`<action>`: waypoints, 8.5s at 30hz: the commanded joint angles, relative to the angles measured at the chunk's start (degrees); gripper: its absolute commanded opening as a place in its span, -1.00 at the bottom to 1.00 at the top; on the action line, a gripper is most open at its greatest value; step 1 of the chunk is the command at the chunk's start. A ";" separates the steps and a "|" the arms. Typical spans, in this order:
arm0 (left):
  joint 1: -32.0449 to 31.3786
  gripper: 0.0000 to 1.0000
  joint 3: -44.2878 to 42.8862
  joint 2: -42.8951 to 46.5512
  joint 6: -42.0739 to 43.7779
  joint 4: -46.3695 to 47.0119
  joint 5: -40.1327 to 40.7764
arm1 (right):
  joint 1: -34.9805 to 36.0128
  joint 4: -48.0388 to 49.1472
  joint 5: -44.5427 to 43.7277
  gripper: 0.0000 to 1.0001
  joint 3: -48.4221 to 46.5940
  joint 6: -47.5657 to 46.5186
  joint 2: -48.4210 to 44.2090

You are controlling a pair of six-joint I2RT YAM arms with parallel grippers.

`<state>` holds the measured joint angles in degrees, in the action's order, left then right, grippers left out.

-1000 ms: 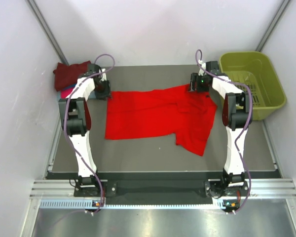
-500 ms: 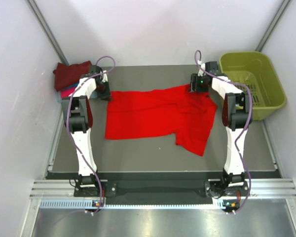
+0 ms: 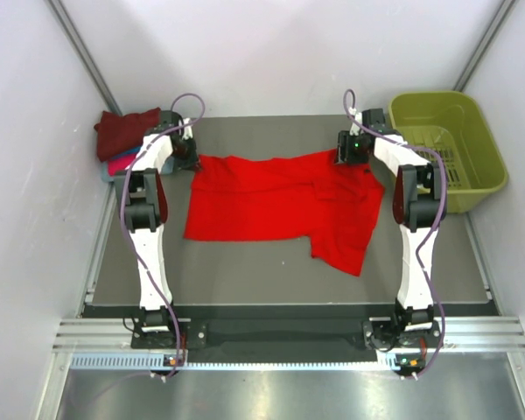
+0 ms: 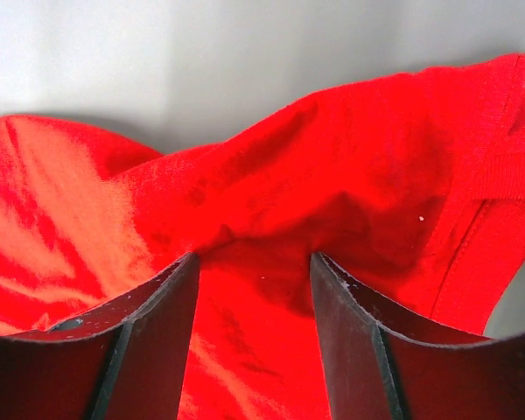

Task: Fold and stack the t-shirts
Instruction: Fold the tshirt

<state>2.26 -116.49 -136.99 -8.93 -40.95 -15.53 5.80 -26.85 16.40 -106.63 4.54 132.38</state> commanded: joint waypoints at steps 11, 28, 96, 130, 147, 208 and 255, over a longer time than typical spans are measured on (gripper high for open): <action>0.73 -1.00 -3.57 -2.50 -0.30 2.01 2.78 | 1.32 -1.98 -3.48 0.07 -6.84 0.12 3.77; 1.78 -1.00 -3.13 -1.70 -0.39 1.14 9.72 | -2.99 -2.77 -8.14 0.15 -5.52 0.04 3.59; -2.00 -0.07 -7.20 11.02 -3.03 12.72 7.72 | -2.82 0.13 -6.48 0.57 -0.17 -10.32 -17.84; -2.09 -0.06 24.99 29.15 -4.08 10.89 5.51 | 25.83 -23.33 -2.60 0.36 61.89 -58.68 -57.15; -1.30 -0.06 28.50 31.25 -5.92 7.65 5.34 | 26.54 -14.55 -9.28 0.02 65.06 -58.42 -51.61; 10.31 -1.00 46.11 38.99 -16.30 -0.89 -10.31 | 14.01 -4.88 -14.47 -1.00 51.01 -43.40 -52.22; 6.00 -0.73 9.70 11.04 -11.37 6.76 -9.97 | 3.07 4.52 -20.79 -1.00 4.85 -37.76 -12.06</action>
<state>8.51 -104.27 -126.17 -21.47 -36.77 -27.46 8.47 -25.19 -1.89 -98.67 -33.87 119.09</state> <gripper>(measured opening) 0.110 0.013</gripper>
